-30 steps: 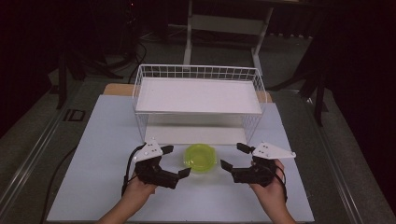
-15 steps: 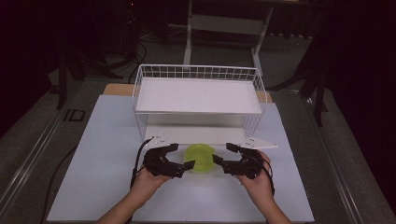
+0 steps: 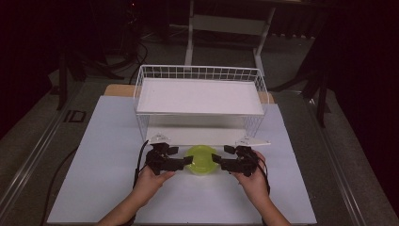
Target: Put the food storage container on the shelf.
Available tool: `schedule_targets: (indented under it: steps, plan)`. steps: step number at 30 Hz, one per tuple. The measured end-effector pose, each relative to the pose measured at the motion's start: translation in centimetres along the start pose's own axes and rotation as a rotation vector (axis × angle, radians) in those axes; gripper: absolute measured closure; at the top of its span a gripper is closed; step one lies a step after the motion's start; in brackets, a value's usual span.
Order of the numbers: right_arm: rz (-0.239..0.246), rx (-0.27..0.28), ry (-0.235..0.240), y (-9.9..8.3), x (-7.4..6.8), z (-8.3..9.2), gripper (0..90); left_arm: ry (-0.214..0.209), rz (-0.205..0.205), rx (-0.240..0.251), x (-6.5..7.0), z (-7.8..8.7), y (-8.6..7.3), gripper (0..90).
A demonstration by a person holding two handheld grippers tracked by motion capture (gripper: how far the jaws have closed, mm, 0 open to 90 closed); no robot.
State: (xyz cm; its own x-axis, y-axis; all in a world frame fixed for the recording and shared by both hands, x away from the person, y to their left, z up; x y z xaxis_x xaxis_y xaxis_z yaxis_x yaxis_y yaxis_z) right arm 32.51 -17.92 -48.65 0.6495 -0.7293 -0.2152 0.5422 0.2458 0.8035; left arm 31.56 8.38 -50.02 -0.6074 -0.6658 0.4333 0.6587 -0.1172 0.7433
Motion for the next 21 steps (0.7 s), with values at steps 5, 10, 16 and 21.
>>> schedule_targets:
  steps: [5,10,16,21]
  plan:
    - [-0.024,-0.026,0.017,-0.5,0.4,-0.5,42.6,0.009,0.048,-0.024,-0.4,-0.7,-0.5,27.2]
    - [-0.107,-0.057,0.029,-0.8,0.6,-0.9,47.4,-0.008,0.077,-0.045,-0.6,-1.3,-0.8,31.5]
    - [-0.147,-0.09,0.034,-1.2,0.7,-1.4,55.8,-0.018,0.082,-0.055,-0.3,-1.5,-1.2,44.4]
    - [-0.158,-0.116,0.039,-1.5,0.6,-1.6,62.8,-0.05,0.095,-0.074,-0.4,-1.5,-1.2,58.0]
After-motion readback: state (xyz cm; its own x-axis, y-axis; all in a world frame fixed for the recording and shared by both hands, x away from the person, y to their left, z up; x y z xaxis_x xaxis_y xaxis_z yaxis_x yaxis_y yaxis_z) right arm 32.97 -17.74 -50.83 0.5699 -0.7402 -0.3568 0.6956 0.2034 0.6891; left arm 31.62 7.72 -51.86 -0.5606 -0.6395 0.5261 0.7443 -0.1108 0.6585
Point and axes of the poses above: each handheld gripper's, and its own axes: z roughly backward along the jaws, y roughly out of its top, x roughly to its right, the point moved 2 cm from there along -z, roughly forward along the jaws, and after that the axes turned 2 degrees about -y, right-handed, at the moved point
